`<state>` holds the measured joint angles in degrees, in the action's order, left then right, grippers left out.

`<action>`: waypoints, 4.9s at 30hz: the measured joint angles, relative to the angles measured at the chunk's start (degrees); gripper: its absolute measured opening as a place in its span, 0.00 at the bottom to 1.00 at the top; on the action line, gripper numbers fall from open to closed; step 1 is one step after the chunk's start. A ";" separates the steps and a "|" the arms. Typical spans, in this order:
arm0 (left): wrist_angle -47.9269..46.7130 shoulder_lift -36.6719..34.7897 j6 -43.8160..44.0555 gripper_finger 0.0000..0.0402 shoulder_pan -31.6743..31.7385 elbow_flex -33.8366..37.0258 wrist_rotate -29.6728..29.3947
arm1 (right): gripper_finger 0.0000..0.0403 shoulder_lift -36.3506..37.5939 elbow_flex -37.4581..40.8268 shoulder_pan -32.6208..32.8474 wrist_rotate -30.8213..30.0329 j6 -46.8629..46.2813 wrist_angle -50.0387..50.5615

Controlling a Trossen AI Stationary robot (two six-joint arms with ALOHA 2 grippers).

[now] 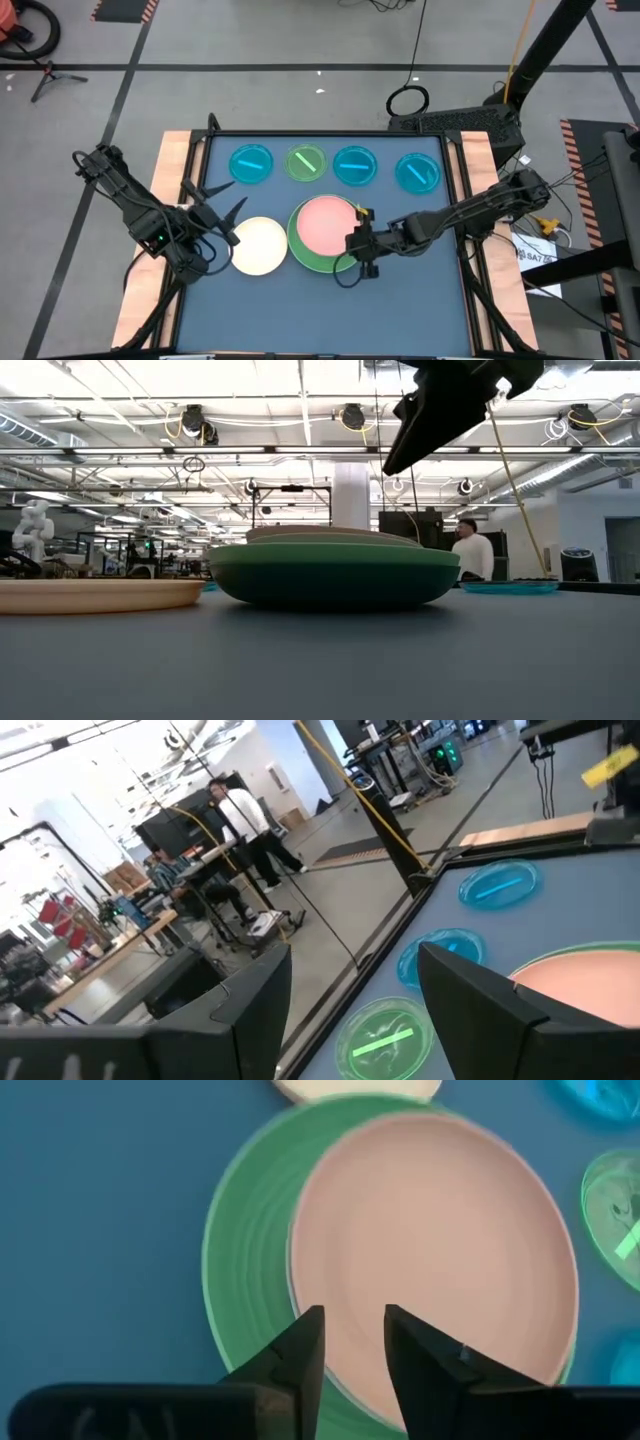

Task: Stack plastic plates
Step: Stack the light orange plate on the orange plate

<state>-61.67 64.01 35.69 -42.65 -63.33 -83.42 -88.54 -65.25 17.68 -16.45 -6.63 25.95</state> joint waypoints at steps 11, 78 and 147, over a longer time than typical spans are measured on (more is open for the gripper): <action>-0.02 0.18 10.02 0.56 2.15 0.00 9.17 | 0.24 2.81 6.72 0.11 -0.85 4.64 0.06; 20.19 20.98 -26.74 0.04 48.74 22.69 80.68 | 0.24 38.66 26.64 -9.73 9.07 23.91 -27.45; 31.95 25.62 -20.49 0.16 45.24 -2.75 69.90 | 0.24 38.63 26.64 -9.76 8.76 23.82 -26.94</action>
<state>-29.71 89.62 15.20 2.59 -66.08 -13.52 -49.91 -38.61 7.92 -7.68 17.19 -0.99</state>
